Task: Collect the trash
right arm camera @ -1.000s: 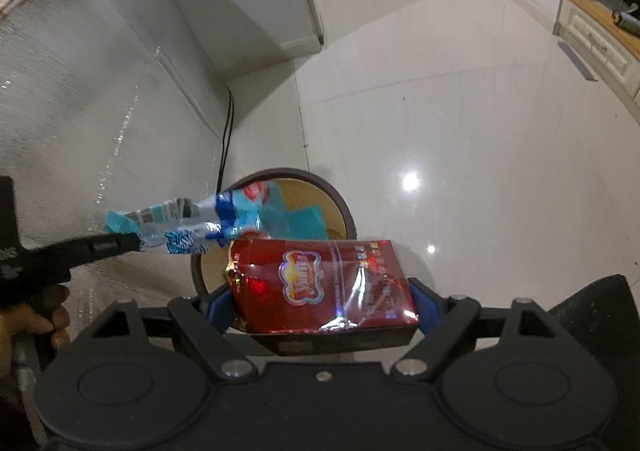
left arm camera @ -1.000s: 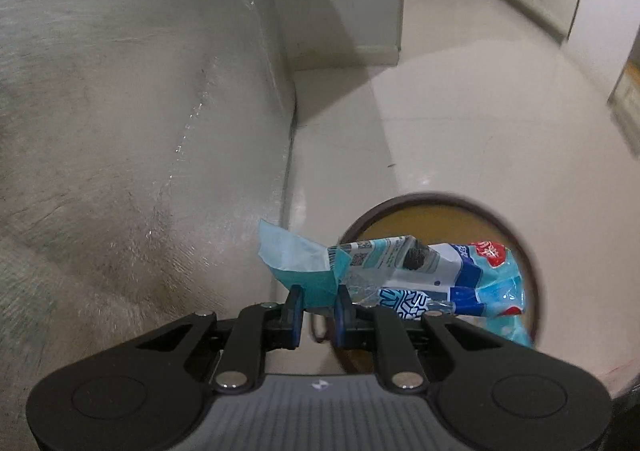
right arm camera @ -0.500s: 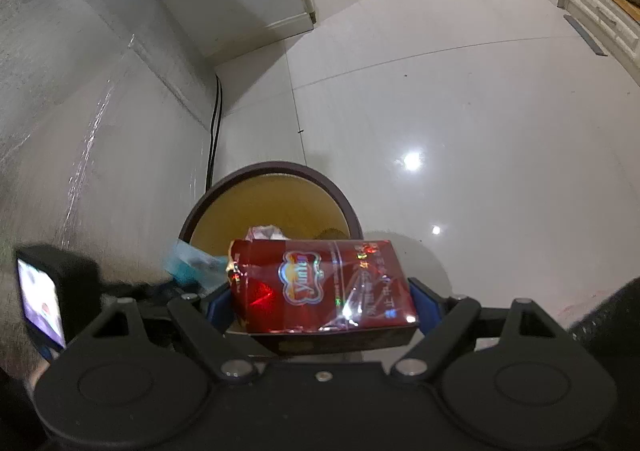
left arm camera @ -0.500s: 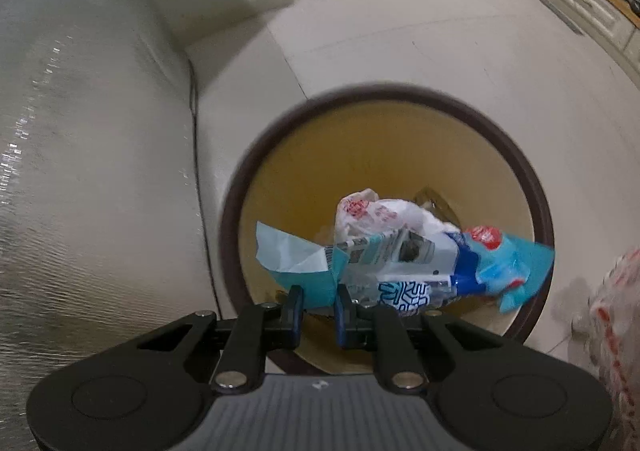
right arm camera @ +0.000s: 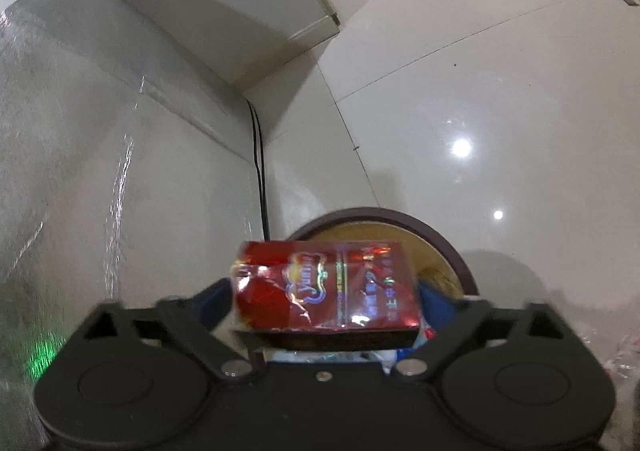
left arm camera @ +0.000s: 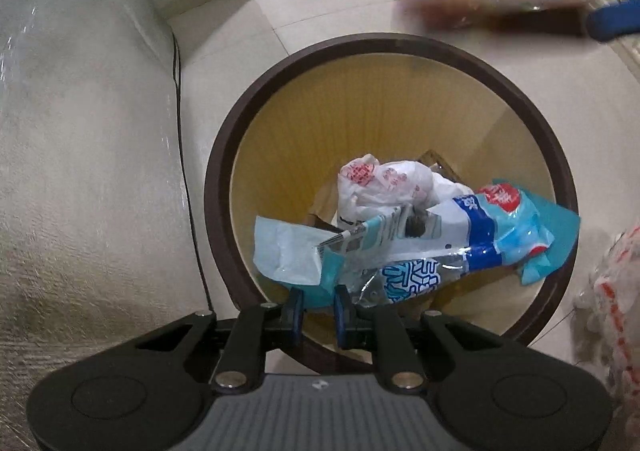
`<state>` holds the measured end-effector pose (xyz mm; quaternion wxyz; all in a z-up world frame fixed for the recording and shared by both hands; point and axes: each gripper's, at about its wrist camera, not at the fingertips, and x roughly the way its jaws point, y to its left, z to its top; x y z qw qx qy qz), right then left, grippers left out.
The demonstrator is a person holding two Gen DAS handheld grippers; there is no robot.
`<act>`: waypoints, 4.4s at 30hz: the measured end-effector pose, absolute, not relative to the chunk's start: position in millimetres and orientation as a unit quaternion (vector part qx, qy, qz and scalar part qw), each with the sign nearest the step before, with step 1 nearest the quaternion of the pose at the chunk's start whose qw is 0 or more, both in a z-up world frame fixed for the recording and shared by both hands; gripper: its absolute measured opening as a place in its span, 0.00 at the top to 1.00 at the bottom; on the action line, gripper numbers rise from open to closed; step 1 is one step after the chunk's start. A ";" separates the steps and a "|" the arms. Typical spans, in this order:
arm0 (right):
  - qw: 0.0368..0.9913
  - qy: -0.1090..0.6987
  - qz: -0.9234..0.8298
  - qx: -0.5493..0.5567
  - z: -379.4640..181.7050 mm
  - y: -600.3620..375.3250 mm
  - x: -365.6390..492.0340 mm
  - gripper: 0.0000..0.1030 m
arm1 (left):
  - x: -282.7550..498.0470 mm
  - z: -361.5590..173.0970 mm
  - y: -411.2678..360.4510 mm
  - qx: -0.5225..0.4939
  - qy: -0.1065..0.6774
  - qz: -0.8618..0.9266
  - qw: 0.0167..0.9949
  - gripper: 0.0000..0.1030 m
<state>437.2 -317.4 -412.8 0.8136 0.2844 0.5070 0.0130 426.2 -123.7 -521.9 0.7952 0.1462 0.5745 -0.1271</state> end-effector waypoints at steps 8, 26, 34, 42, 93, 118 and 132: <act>0.814 0.528 0.023 0.242 -412.8 -320.1 423.0 0.00 | 427.0 -503.6 -113.2 0.073 0.577 -0.118 0.805 0.54; 0.832 0.522 0.024 0.188 -356.8 -335.3 370.9 0.00 | 390.0 -391.8 -107.4 0.022 0.534 -0.112 0.838 0.00; 0.854 0.488 0.023 0.180 -307.1 -335.6 335.7 0.00 | 358.1 -329.6 -99.3 0.031 0.502 -0.100 0.859 0.00; 0.879 0.447 0.028 0.164 -246.3 -328.6 298.7 0.00 | 318.8 -257.5 -86.9 0.012 0.456 -0.094 0.885 0.00; 0.959 0.274 0.013 0.076 -5.3 -243.8 44.3 0.00 | 73.9 5.0 23.7 -0.010 0.306 -0.051 0.951 0.00; 0.947 0.318 0.009 0.037 -20.3 -221.5 18.5 0.00 | 51.1 -20.1 42.9 -0.006 0.346 -0.033 0.938 0.00; 0.946 0.323 0.007 0.035 -23.1 -223.7 16.5 0.00 | 50.9 -20.0 41.3 -0.006 0.346 -0.032 0.938 0.00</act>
